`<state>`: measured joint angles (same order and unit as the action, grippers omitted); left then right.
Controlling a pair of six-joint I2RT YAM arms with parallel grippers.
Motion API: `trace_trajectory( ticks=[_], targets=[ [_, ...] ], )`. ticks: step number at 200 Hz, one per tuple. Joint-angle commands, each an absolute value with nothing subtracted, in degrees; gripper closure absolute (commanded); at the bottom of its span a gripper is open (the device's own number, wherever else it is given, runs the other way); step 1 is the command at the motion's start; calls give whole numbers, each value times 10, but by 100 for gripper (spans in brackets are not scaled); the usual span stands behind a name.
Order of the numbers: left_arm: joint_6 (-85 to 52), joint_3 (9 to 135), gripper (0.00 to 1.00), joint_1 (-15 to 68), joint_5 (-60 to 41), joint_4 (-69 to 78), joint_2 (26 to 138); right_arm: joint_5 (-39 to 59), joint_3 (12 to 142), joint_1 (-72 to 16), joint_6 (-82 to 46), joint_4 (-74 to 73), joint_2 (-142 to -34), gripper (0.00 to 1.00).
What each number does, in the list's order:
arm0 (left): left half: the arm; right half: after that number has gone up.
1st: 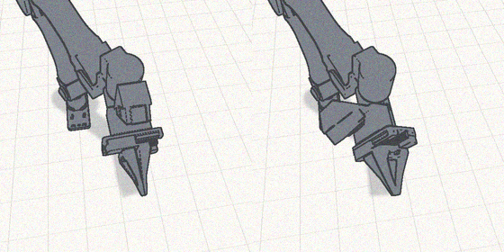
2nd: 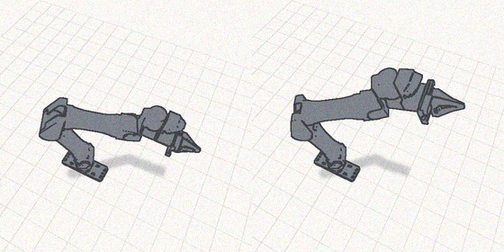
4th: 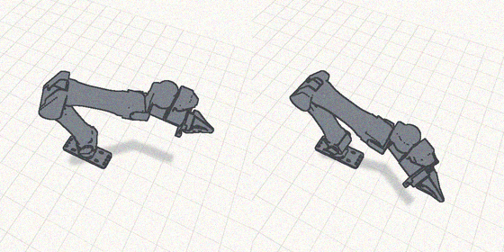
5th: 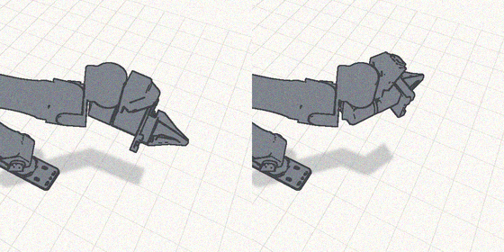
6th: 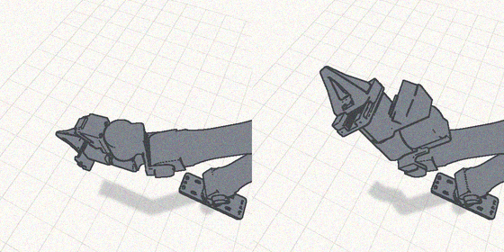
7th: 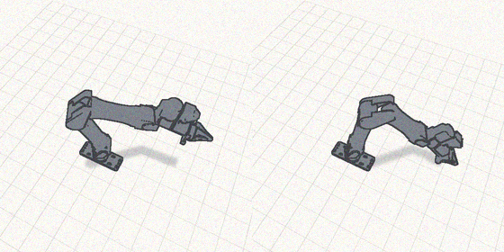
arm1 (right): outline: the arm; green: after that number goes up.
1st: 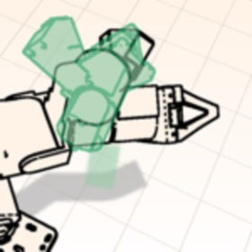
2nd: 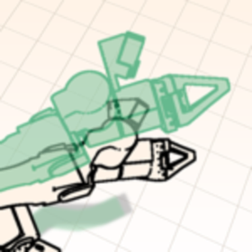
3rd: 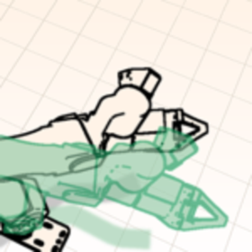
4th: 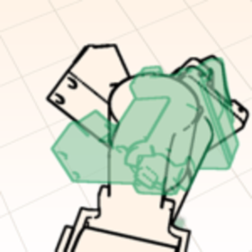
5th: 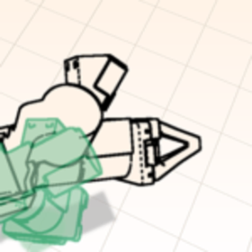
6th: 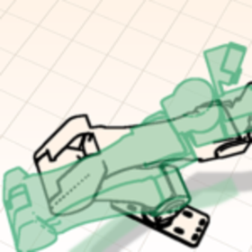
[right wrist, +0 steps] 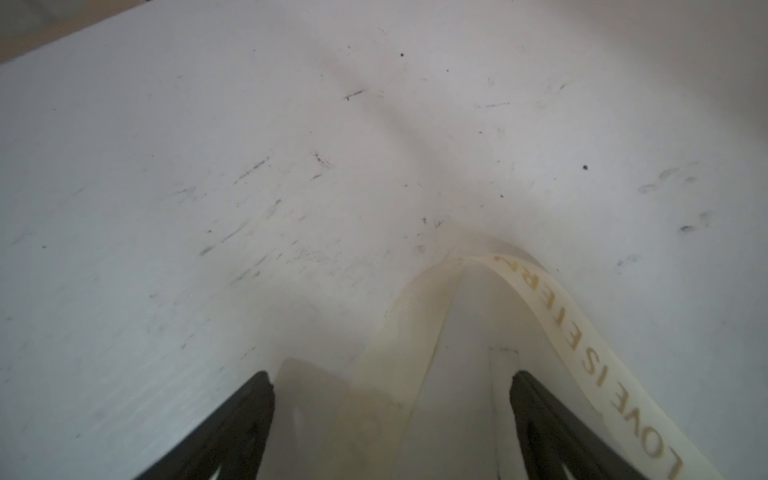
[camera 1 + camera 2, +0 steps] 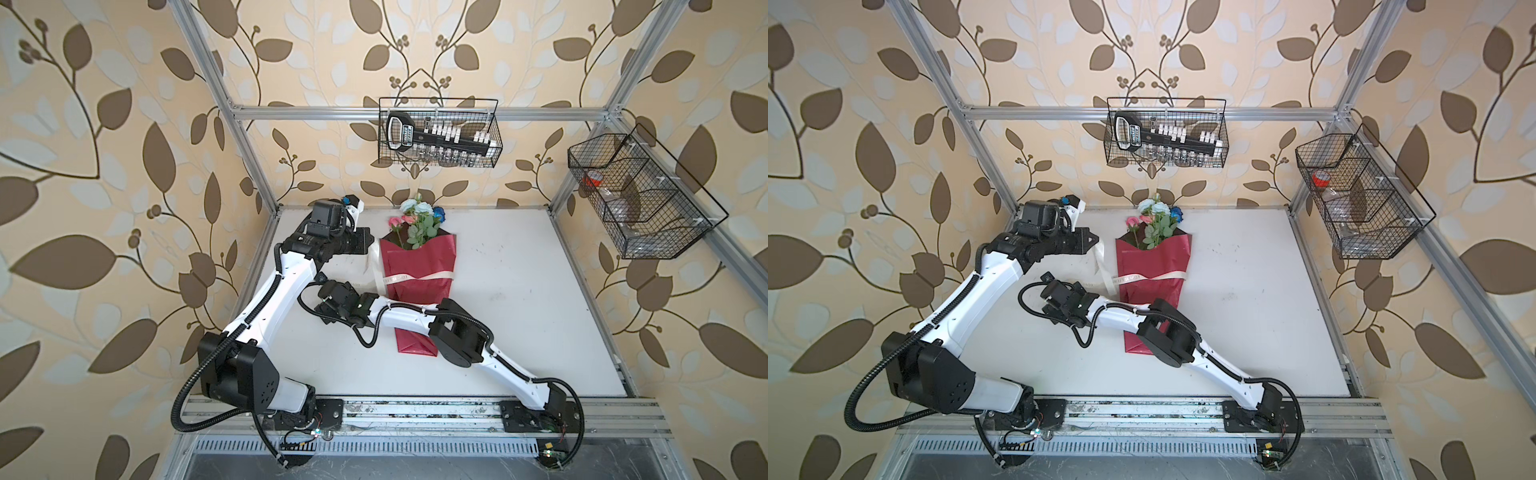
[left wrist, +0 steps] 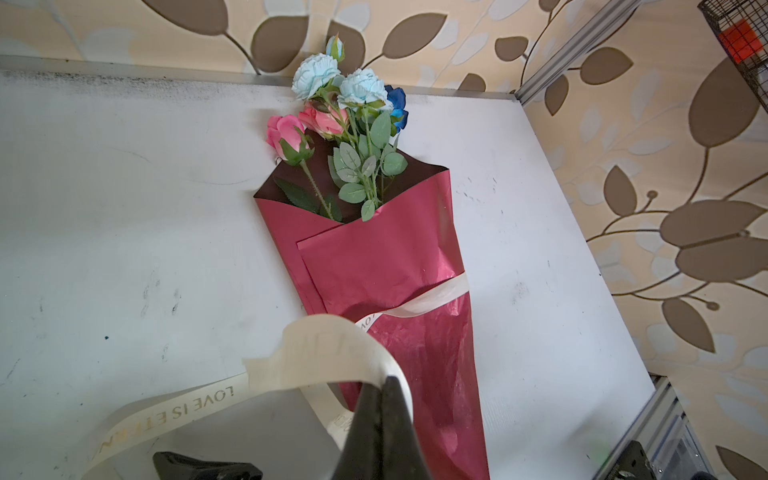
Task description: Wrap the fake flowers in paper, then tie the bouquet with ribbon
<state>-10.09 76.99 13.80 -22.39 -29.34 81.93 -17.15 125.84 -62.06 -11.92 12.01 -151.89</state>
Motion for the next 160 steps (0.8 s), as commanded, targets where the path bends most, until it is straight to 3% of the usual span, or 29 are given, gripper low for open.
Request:
trace_trajectory(
  ticks=[1, 27, 71, 160],
  targets=[
    [-85, 789, 100, 135, -242, -291, 822, -135, 1284, -604, -119, 156, -1552, 19],
    [-87, 788, 100, 135, -238, -288, 822, -107, 1272, -588, -139, 178, -1549, 42],
    [-90, 785, 100, 135, -228, -286, 822, -101, 1204, -583, -121, 195, -1514, 100],
    [-108, 759, 100, 131, -197, -271, 808, -77, 1001, -604, -141, 162, -1287, 100]
  ],
)
